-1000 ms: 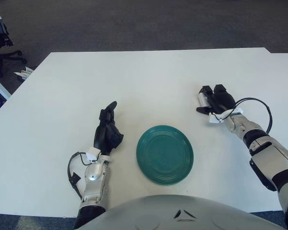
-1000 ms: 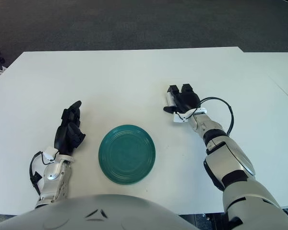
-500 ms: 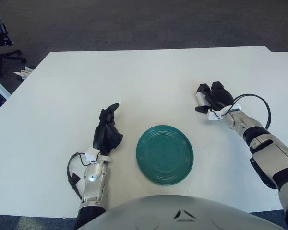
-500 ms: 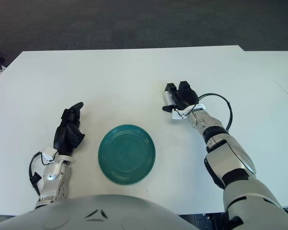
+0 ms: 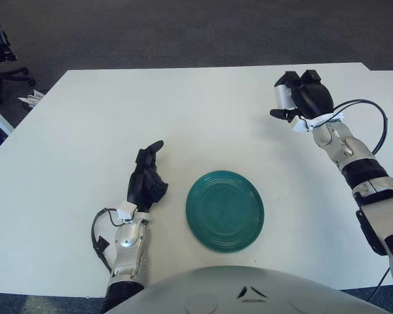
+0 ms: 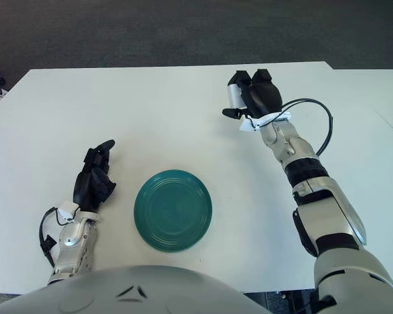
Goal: Put the charger into the plate.
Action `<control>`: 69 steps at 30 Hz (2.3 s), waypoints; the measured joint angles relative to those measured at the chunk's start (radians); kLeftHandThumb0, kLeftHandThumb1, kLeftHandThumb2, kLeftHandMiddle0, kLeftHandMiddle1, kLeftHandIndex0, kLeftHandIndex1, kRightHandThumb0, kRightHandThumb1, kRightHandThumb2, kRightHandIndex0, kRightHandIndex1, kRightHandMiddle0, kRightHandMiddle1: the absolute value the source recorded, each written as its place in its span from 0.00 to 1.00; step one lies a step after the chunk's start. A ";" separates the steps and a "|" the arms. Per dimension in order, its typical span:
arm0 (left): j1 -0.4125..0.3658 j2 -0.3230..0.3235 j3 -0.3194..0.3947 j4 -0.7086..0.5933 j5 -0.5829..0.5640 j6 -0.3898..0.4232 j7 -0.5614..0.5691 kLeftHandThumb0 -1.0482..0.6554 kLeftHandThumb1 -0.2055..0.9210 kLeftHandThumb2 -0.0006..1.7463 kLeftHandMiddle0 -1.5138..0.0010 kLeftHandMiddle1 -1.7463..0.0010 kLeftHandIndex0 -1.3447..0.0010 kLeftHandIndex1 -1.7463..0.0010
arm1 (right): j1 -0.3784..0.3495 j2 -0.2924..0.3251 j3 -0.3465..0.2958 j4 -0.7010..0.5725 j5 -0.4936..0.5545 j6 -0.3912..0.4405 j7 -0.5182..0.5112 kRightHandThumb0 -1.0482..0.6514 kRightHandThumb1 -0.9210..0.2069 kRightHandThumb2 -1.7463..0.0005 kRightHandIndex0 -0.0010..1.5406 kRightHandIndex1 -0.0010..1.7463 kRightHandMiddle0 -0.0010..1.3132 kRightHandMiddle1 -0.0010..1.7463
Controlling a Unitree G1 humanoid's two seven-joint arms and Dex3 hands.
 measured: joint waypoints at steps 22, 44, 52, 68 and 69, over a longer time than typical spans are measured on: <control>-0.010 0.001 -0.003 0.015 0.003 -0.011 0.005 0.00 1.00 0.63 0.91 1.00 0.79 0.34 | 0.256 0.050 0.106 -0.532 -0.163 0.043 0.283 0.36 0.12 0.49 0.77 1.00 0.65 1.00; -0.032 0.006 -0.002 0.039 -0.002 -0.001 -0.013 0.00 1.00 0.63 0.94 1.00 0.91 0.47 | 0.379 0.078 0.177 -0.727 -0.236 -0.112 0.405 0.35 0.17 0.51 0.85 1.00 0.80 1.00; -0.034 0.006 -0.001 0.040 -0.003 -0.001 -0.014 0.00 1.00 0.63 0.93 0.99 0.87 0.46 | 0.428 0.086 0.203 -0.727 -0.265 -0.149 0.413 0.33 0.16 0.51 0.86 1.00 0.81 1.00; -0.037 0.001 -0.002 0.044 0.022 -0.011 0.025 0.00 1.00 0.62 0.92 0.99 0.81 0.40 | 0.480 0.076 0.214 -0.721 -0.258 -0.236 0.456 0.32 0.15 0.51 0.86 1.00 0.80 1.00; -0.037 0.001 -0.002 0.044 0.022 -0.011 0.026 0.00 1.00 0.62 0.92 0.99 0.81 0.40 | 0.484 0.076 0.214 -0.721 -0.259 -0.237 0.457 0.32 0.16 0.51 0.86 1.00 0.80 1.00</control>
